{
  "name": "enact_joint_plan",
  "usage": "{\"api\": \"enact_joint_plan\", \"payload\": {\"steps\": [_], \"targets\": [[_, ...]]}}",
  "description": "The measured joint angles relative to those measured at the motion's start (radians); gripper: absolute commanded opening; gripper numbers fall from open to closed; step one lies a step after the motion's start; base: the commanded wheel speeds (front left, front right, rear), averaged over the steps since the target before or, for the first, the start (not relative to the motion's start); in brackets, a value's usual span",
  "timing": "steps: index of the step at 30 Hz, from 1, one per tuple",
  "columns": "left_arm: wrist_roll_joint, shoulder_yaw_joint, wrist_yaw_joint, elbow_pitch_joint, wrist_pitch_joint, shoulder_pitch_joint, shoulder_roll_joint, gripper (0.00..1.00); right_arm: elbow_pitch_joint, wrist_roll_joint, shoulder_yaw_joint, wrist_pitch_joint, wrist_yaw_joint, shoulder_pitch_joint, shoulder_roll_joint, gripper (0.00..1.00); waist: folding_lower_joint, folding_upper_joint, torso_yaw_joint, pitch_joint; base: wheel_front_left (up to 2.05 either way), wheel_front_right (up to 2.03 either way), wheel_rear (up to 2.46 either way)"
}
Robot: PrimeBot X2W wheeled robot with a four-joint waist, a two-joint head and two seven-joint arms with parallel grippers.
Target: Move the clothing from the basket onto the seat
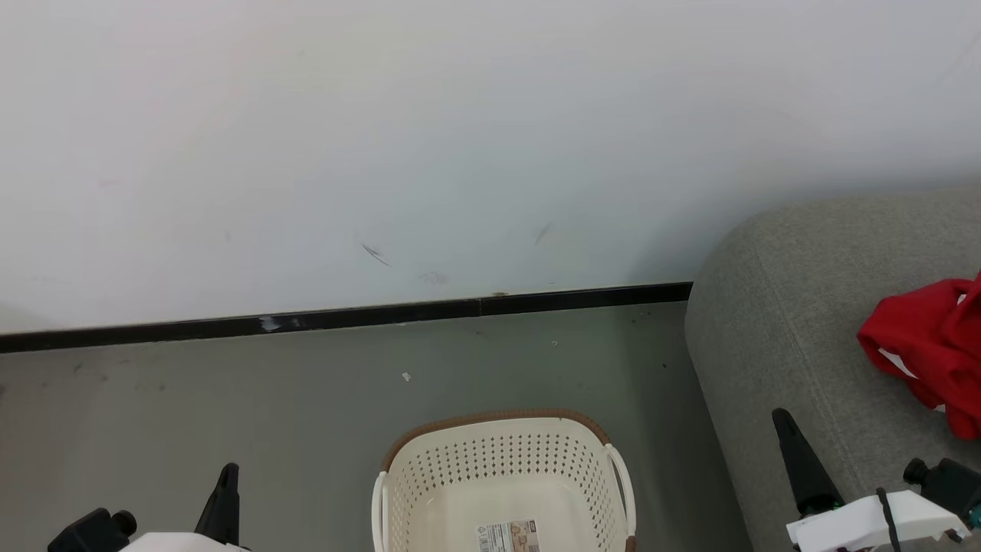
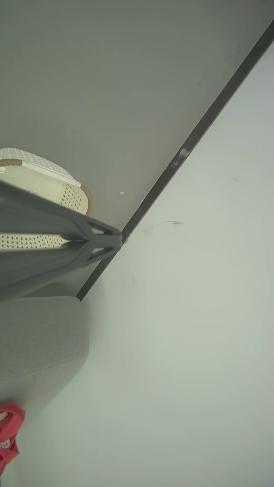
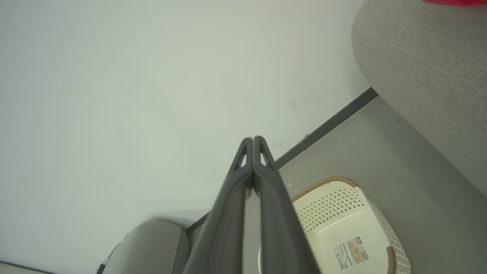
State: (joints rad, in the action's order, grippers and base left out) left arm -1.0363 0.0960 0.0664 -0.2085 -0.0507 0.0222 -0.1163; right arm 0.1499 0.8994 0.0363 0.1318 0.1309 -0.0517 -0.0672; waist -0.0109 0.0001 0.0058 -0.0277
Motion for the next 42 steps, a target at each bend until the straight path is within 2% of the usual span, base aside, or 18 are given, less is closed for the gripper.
{"api": "enact_joint_plan", "payload": {"steps": [8, 16, 42], "targets": [[-0.092, -0.027, -0.027, -0.006, 0.024, -0.017, 0.017, 0.0, 0.023, 0.132, -0.012, -0.019, 0.0, 0.019, -0.009, 0.0, 0.0058, 0.0, -0.001, 0.007, 0.0, 0.0, 0.0], [-0.183, -0.055, -0.055, -0.012, 0.051, -0.025, 0.024, 0.0, 0.036, 0.263, -0.016, -0.04, 0.0, 0.026, -0.022, 0.0, 0.0091, 0.0, -0.002, 0.015, 0.0, 0.0, 0.0], [-0.478, -0.146, -0.149, -0.036, 0.13, -0.059, 0.066, 0.0, 0.087, 0.685, -0.027, -0.111, 0.0, 0.087, -0.048, 0.0, 0.0103, 0.0, -0.005, 0.027, 0.0, 0.0, 0.0]]}}
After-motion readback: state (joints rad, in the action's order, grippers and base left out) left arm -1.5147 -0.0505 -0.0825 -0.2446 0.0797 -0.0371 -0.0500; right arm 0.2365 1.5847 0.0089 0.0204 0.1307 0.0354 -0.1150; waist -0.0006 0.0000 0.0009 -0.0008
